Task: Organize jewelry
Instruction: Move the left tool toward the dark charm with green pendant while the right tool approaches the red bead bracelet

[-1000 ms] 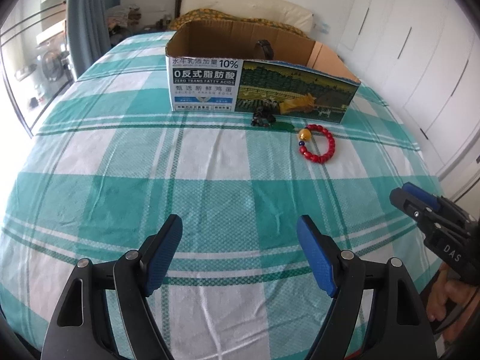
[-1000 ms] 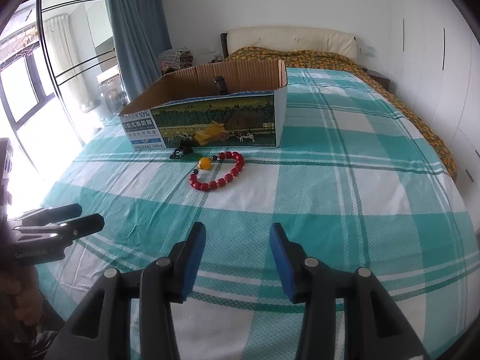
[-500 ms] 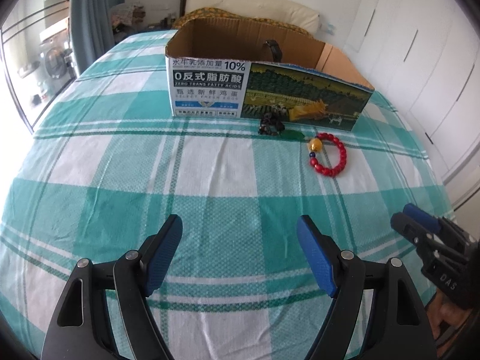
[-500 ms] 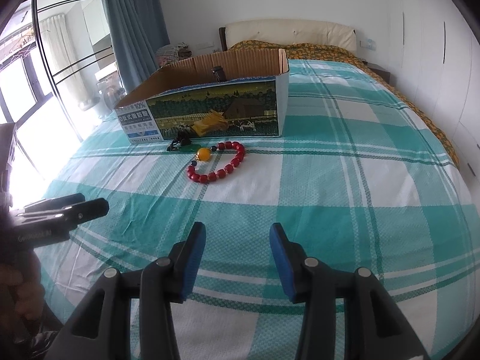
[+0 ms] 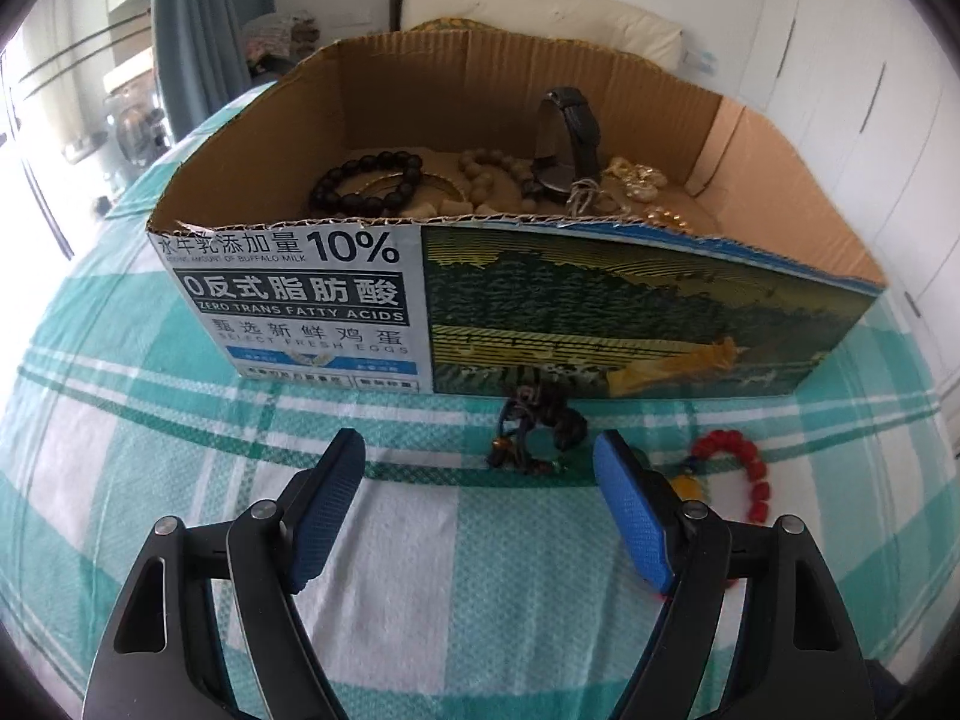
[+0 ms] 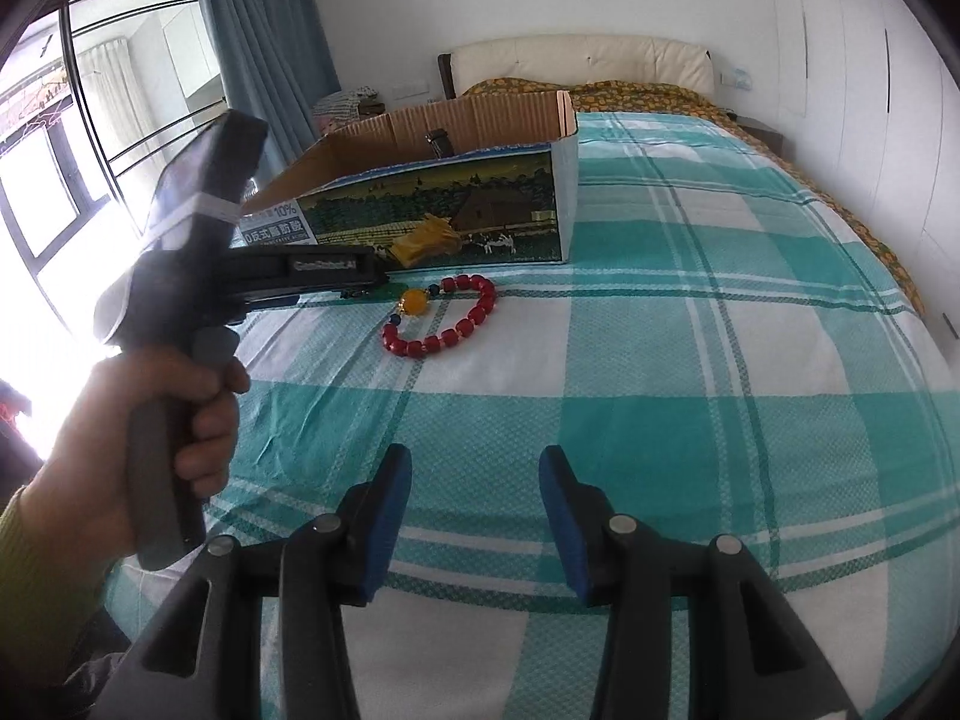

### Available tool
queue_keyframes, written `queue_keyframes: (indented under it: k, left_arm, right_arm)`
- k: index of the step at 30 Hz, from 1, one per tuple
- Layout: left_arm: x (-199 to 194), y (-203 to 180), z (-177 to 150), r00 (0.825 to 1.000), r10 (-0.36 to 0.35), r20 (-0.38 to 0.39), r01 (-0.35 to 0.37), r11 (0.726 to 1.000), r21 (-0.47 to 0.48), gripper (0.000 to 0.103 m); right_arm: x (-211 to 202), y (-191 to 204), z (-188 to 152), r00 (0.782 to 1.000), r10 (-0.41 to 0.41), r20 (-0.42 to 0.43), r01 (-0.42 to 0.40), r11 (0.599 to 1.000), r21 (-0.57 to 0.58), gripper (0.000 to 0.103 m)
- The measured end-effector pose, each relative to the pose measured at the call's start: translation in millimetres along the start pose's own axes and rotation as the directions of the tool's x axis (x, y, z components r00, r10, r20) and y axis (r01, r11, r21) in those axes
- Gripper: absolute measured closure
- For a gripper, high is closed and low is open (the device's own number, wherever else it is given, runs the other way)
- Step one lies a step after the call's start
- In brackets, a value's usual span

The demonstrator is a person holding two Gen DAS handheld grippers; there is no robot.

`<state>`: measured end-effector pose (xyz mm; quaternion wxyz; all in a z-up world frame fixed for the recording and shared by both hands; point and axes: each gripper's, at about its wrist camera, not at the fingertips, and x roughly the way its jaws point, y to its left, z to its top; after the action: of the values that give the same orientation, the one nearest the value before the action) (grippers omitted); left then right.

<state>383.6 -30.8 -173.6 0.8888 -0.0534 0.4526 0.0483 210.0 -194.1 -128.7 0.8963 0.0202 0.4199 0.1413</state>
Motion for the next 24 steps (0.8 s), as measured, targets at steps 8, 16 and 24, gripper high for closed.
queue_keyframes:
  k: [8, 16, 24]
  left_arm:
    - [-11.4, 40.8, -21.9, 0.997, 0.074, -0.014, -0.074, 0.997, 0.022, 0.017]
    - [-36.4, 86.9, -47.6, 0.999, 0.031, -0.012, -0.032, 0.997, -0.072, 0.017]
    - [-30.1, 80.3, -34.8, 1.000, -0.025, -0.008, 0.024, 0.997, -0.078, 0.017]
  right_arm:
    - [4.5, -10.0, 7.5, 1.000, -0.008, -0.008, 0.008, 1.000, 0.004, 0.058]
    - [39.9, 13.4, 49.8, 0.995, 0.093, -0.023, -0.094, 0.995, -0.024, 0.058]
    - [105.4, 53.4, 76.1, 0.994, 0.013, -0.106, -0.033, 0.982, -0.186, 0.058]
